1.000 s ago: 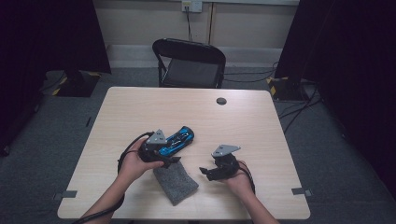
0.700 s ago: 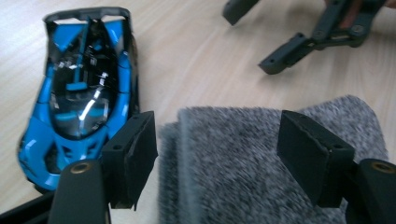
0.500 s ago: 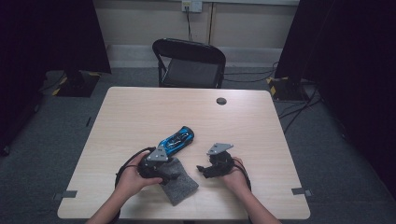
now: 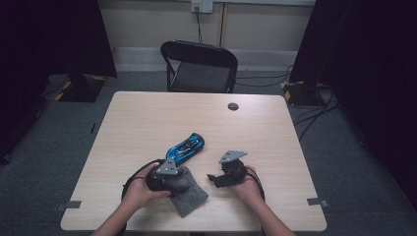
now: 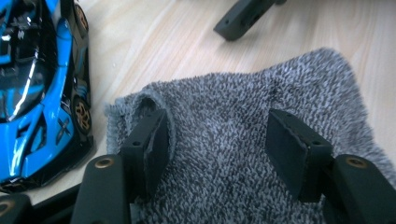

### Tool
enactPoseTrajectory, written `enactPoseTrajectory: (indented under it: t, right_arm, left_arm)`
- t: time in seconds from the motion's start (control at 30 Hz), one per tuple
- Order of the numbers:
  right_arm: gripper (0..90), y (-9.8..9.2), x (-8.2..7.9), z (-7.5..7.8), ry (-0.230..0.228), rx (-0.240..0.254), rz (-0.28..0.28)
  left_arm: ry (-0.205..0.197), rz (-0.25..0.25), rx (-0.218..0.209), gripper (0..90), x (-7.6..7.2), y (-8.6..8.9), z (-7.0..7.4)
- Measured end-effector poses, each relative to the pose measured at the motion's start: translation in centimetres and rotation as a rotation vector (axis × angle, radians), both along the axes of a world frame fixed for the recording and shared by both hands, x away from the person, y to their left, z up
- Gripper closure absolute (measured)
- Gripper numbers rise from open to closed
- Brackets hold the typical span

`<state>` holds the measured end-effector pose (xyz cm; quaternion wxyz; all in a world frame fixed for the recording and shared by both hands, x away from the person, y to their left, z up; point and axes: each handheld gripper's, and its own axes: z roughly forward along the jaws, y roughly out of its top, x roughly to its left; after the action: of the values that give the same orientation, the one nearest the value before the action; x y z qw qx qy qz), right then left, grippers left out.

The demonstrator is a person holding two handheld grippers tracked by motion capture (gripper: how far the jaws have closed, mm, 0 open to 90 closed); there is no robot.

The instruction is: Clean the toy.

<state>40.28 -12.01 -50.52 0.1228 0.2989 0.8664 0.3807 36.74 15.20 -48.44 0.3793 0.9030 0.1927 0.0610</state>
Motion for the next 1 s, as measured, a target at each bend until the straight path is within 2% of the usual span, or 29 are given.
enactPoseTrajectory:
  t: [0.23, 0.37, 0.43, 0.5, 0.57, 0.7, 0.73, 0.83, 0.9, 0.97, 1.0]
  right_arm:
    - [19.9, 0.0, 0.0, 0.0, 0.000, 0.000, -0.001]
    - [20.0, 0.0, 0.0, 0.0, -0.001, 0.000, -0.004]
    - [20.1, 0.0, 0.0, 0.0, -0.001, 0.001, -0.004]
    - [20.3, 0.0, -0.1, 0.0, -0.001, 0.000, -0.009]
    - [20.3, 0.0, -0.1, 0.0, -0.001, 0.001, -0.010]
    - [20.3, 0.0, -0.1, 0.0, -0.001, 0.002, -0.009]
    - [20.3, 0.0, -0.1, 0.0, -0.001, 0.002, -0.009]
    - [20.3, 0.0, -0.1, 0.0, -0.001, 0.002, -0.009]
    - [20.3, 0.1, -0.1, 0.0, -0.001, 0.002, -0.009]
    - [20.3, 0.1, -0.1, 0.0, -0.001, 0.002, -0.010]
    - [20.3, 0.1, -0.1, 0.0, -0.001, 0.002, -0.010]
  left_arm:
    - [-0.039, -0.015, 0.011, 39.0, -0.2, 0.0, -0.6]
    - [-0.036, -0.002, 0.011, 39.5, -0.4, 0.1, -0.7]
    - [-0.024, 0.007, 0.002, 40.6, -0.3, 0.1, -0.7]
    - [-0.013, 0.015, 0.012, 40.9, -0.2, 0.0, -0.4]
    - [0.011, 0.051, 0.009, 37.3, -0.1, 0.2, 0.1]
    - [-0.035, 0.098, -0.019, 33.1, 0.2, 1.4, 1.1]
    - [-0.036, 0.114, -0.028, 32.5, 0.2, 1.9, 1.2]
    - [-0.009, 0.140, -0.021, 31.0, 0.5, 2.7, 0.7]
    - [0.040, 0.137, 0.007, 30.8, 0.6, 2.7, -0.3]
    - [0.059, 0.141, 0.009, 31.0, 0.6, 2.5, -0.7]
    - [0.082, 0.146, 0.005, 31.8, 0.7, 2.4, -0.8]
